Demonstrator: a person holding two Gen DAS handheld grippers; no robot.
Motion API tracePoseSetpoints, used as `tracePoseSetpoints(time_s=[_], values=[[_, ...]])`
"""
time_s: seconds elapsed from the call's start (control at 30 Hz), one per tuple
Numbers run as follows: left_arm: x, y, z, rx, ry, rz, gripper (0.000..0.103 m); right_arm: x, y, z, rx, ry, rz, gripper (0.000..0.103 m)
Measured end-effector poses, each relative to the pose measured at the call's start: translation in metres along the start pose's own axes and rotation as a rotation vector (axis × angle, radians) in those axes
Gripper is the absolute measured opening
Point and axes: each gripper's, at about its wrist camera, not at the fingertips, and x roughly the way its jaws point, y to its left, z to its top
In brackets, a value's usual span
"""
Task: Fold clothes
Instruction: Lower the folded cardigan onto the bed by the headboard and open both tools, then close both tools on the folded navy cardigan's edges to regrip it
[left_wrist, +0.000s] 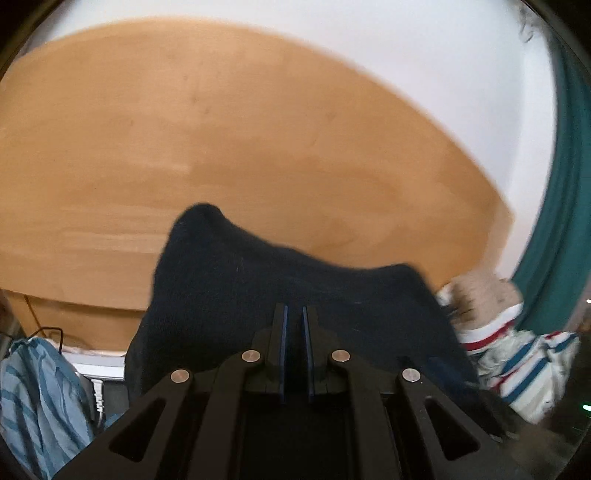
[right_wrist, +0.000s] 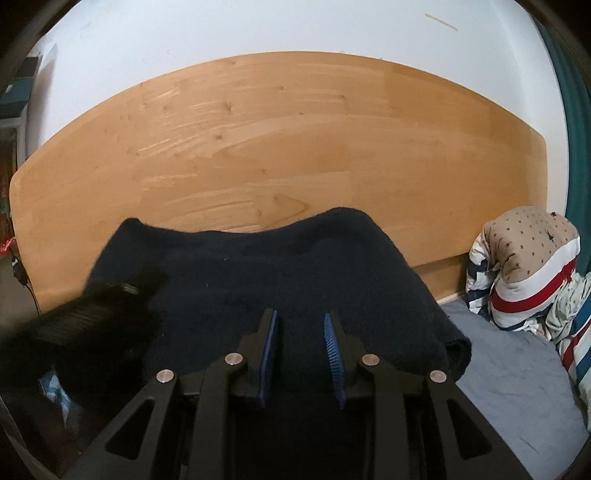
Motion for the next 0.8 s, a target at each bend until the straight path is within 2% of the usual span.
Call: tracePoseSetpoints(time_s=[0.13,0.2,0.3,0.4,0.47,0.53,0.63,0.7,0.77,0.8], values=[[0.011,-0.012,-0.027,0.174,-0.029,0.093,0.010,-0.002,-0.009,-0.003,0.053,0.000,0.021,0.029],[0.013,0.000,-0.030,0.157,-0.035,0.112,0.010,-0.005,-0.008,-0.004,0.042,0.009,0.040,0.029],[0.017,0.006,-0.021,0.098,0.001,0.086,0.010,-0.013,-0.004,-0.002,0.010,0.007,0.044,0.030],[0.019,0.004,-0.020,0.121,0.015,0.093,0.010,-0.035,-0.018,-0.006,0.099,-0.028,0.094,0.029],[0.018,-0.001,-0.026,0.125,0.019,0.088,0.010,-0.041,-0.025,-0.015,0.127,-0.028,0.068,0.029],[0.022,-0.004,-0.028,0.127,0.023,0.084,0.010,-0.038,-0.026,-0.023,0.111,0.003,0.046,0.029],[0.018,-0.003,-0.035,0.135,0.022,0.090,0.010,-0.036,-0.022,-0.025,0.067,0.000,0.019,0.029],[0.008,0.008,-0.030,0.067,0.017,0.041,0.010,-0.035,-0.024,-0.023,0.072,0.014,0.033,0.030],[-0.018,0.032,-0.028,-0.088,-0.065,-0.049,0.010,-0.035,-0.028,-0.022,0.078,0.019,0.047,0.030],[-0.026,0.043,-0.030,-0.132,-0.091,-0.049,0.010,-0.036,-0.029,-0.022,0.078,0.019,0.052,0.030]])
